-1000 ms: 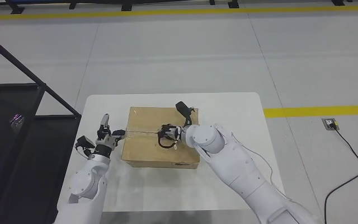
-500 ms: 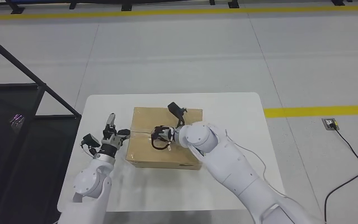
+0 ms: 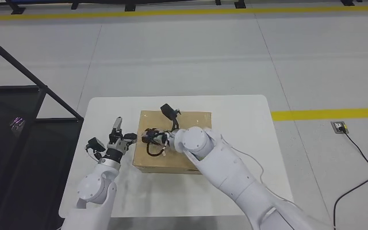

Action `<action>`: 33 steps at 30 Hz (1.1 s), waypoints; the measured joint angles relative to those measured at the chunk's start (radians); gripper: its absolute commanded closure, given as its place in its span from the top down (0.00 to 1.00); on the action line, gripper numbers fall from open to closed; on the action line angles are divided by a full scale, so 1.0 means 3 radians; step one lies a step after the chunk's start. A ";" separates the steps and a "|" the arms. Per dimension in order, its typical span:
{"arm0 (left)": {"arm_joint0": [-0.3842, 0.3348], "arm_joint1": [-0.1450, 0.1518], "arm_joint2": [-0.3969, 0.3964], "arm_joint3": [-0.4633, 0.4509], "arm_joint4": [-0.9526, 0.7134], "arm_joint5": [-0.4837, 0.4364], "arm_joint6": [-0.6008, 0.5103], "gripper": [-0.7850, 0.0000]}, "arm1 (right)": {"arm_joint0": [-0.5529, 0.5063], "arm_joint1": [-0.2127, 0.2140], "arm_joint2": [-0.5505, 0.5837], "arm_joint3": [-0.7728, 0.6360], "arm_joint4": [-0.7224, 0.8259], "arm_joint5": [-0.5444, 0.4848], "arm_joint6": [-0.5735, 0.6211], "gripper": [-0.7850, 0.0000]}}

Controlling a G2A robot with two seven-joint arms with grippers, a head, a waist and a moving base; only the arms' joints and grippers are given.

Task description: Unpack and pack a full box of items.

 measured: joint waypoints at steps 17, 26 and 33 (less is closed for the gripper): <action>0.0002 -0.0001 -0.0005 -0.0011 -0.0003 0.0005 -0.0031 1.00 | 0.0105 -0.0014 0.0200 0.0322 -0.0007 0.0100 0.0257 0.00; 0.0008 0.0000 -0.0010 -0.0039 0.0013 0.0014 -0.0037 1.00 | -0.0193 0.0259 0.0582 -0.0196 -0.0250 0.0237 0.0364 0.00; 0.0038 0.0003 -0.0028 -0.0068 0.0020 0.0014 -0.0034 1.00 | -0.0559 0.0478 0.0915 -0.0862 -0.0529 0.0619 0.0491 0.00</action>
